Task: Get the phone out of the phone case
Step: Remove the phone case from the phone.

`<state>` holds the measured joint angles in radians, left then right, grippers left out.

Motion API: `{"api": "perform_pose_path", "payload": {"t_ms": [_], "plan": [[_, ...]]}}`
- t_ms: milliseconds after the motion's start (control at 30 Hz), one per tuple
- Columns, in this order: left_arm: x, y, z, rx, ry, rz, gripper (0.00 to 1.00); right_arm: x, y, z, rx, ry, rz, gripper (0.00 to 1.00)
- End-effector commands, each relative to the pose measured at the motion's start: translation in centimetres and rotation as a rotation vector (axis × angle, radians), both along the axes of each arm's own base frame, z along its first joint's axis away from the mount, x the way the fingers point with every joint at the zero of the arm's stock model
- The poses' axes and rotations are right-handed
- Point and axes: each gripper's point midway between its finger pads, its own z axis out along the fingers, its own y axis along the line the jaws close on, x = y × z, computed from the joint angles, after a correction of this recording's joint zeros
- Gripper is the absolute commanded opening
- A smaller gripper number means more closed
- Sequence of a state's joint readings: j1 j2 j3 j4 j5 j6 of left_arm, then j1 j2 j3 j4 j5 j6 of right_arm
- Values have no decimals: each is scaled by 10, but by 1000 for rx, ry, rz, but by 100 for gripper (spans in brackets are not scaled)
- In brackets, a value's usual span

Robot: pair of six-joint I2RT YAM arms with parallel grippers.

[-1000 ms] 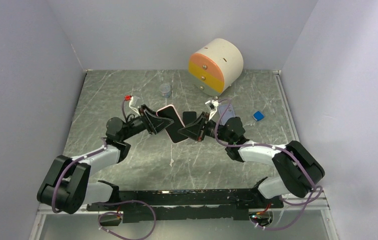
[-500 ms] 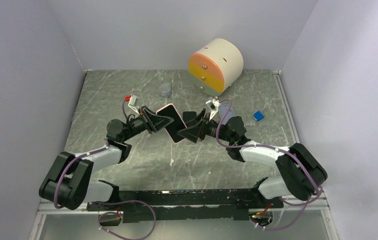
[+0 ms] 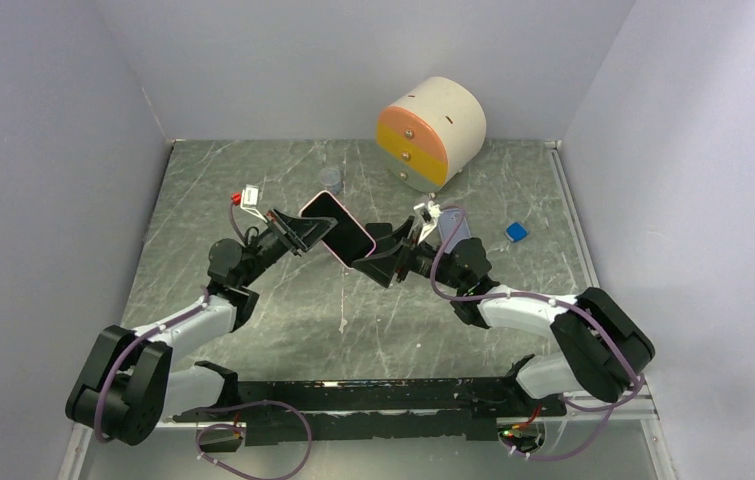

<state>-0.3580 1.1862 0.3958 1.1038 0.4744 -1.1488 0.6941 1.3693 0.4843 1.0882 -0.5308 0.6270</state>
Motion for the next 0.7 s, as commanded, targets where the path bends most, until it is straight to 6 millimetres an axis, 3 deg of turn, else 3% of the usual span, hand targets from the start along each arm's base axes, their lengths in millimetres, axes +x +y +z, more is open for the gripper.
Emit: {"api": "perform_pose_path", "payload": {"t_ms": [0,400,667], "plan": [[1,7,40,-133,-55,37,3,-6,5,19,72,-51,26,70],[-1,1,41,-181,19,35,2,-11,8,32,110,-108,41,59],[-2,-9,33,-194,100,-10,2,-12,4,37,134,-198,26,35]]}}
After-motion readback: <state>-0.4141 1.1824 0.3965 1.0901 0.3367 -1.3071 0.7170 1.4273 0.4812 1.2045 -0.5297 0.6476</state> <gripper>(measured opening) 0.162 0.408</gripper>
